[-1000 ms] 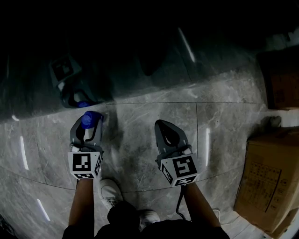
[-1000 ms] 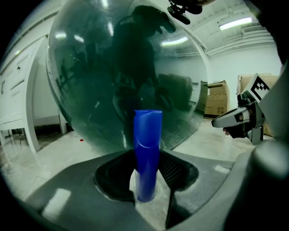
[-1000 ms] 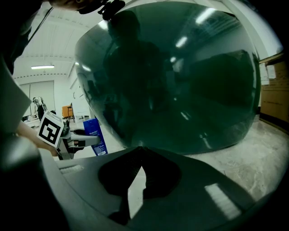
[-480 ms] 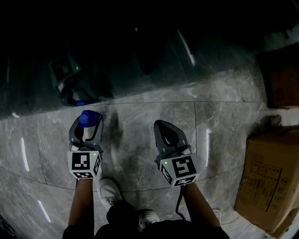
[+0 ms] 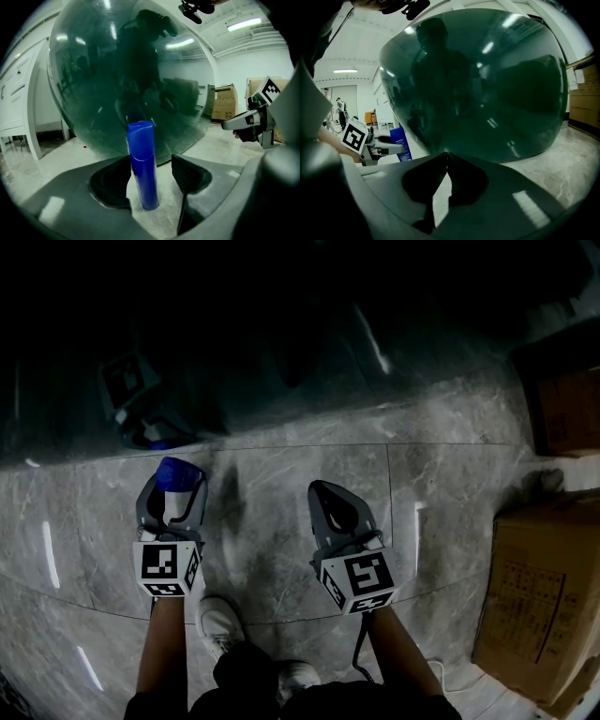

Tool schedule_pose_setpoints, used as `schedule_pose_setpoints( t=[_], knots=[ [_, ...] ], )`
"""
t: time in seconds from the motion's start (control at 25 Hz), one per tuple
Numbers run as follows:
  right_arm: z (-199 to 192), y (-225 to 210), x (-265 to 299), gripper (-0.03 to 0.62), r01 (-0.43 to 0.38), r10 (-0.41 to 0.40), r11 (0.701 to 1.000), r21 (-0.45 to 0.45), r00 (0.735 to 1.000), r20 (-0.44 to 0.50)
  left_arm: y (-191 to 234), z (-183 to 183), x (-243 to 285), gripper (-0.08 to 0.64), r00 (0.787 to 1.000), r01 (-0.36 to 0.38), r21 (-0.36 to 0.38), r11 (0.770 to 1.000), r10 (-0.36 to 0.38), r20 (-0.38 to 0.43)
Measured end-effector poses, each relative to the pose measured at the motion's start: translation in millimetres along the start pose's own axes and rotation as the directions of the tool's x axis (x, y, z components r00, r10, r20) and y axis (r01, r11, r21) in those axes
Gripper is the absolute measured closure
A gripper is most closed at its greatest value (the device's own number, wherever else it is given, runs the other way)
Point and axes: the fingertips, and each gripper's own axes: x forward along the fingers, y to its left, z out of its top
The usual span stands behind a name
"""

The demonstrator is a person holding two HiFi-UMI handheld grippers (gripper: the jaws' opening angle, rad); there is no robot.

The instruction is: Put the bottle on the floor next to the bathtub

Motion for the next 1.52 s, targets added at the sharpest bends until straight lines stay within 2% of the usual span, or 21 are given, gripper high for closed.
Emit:
schedule_pose_setpoints(
  t=[0.44,0.96,1.28,1.52],
  knots=[
    [9,5,-3,0.560,-0.008,0.008,1.000,-0.007,1.000,0.015,2,18,-10,0.282,0.999,-0.019,0.028,0.999,0.018,0.032],
    [20,14,-10,0.558,-0.022,0.020,0.999,0.036,0.998,0.059,4,26,-46,0.287,0.998,-0.057,0.030,0.998,0.055,0.036],
    [25,19,-11,0.558,-0.029,0.026,0.998,0.050,0.997,0.072,0,13,-66,0.367,0.997,-0.076,0.002,0.997,0.076,0.013],
    [24,21,-9,0.560,-0.029,0.027,0.999,0.042,0.998,0.065,5,11,-67,0.454,0.995,-0.095,-0.036,0.995,0.096,0.013]
  ],
)
